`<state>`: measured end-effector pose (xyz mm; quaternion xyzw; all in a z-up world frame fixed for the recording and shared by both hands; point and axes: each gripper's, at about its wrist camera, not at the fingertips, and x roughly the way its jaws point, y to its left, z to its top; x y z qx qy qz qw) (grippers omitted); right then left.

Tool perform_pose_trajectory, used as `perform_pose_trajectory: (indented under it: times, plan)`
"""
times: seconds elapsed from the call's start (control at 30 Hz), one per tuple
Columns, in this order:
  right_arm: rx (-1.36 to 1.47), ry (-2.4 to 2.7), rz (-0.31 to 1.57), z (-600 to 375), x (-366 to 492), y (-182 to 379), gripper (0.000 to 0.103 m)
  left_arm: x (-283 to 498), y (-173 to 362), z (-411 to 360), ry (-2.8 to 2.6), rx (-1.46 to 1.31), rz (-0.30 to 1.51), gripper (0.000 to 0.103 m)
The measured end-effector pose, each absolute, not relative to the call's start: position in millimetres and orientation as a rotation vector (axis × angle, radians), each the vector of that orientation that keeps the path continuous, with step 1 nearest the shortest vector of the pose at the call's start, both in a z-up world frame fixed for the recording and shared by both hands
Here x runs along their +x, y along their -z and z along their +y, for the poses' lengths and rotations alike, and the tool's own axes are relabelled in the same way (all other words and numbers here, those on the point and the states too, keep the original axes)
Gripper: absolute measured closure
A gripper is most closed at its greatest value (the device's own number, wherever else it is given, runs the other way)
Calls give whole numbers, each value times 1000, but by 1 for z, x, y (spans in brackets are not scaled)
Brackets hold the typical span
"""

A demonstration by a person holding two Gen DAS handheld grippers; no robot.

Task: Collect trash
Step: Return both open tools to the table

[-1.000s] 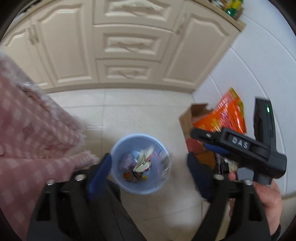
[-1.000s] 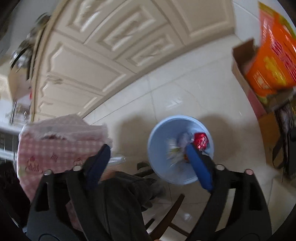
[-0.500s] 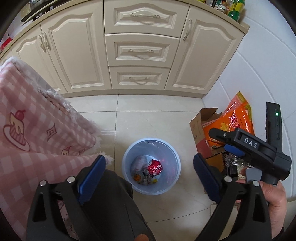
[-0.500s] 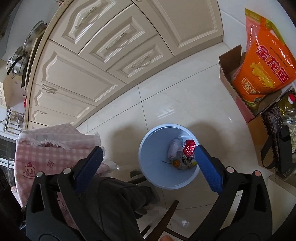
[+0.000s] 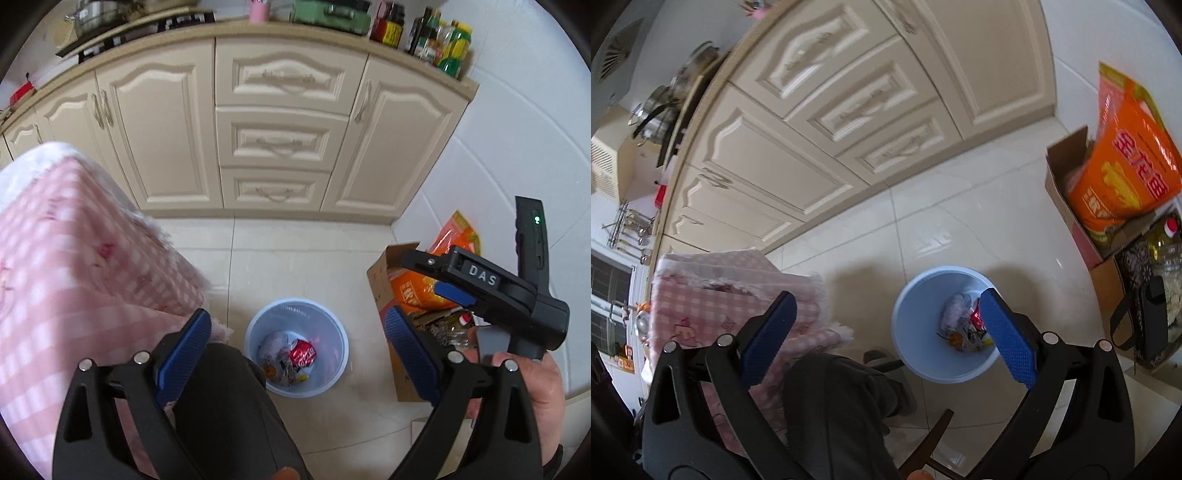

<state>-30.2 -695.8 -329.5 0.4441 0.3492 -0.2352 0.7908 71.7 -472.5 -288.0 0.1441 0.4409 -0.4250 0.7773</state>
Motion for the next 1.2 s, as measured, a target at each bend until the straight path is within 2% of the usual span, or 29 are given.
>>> perform_pose_trajectory:
  times: [0.37, 0.73, 1.2]
  plan:
    - [792, 393, 630, -640, 7, 235, 6, 81, 215, -393, 873, 236, 785, 10]
    - [575, 253, 449, -554, 41, 148, 6, 101, 166, -299, 763, 156, 660, 10]
    - [375, 18, 508, -431, 104, 108, 6, 121, 131, -174, 536, 86, 541, 10]
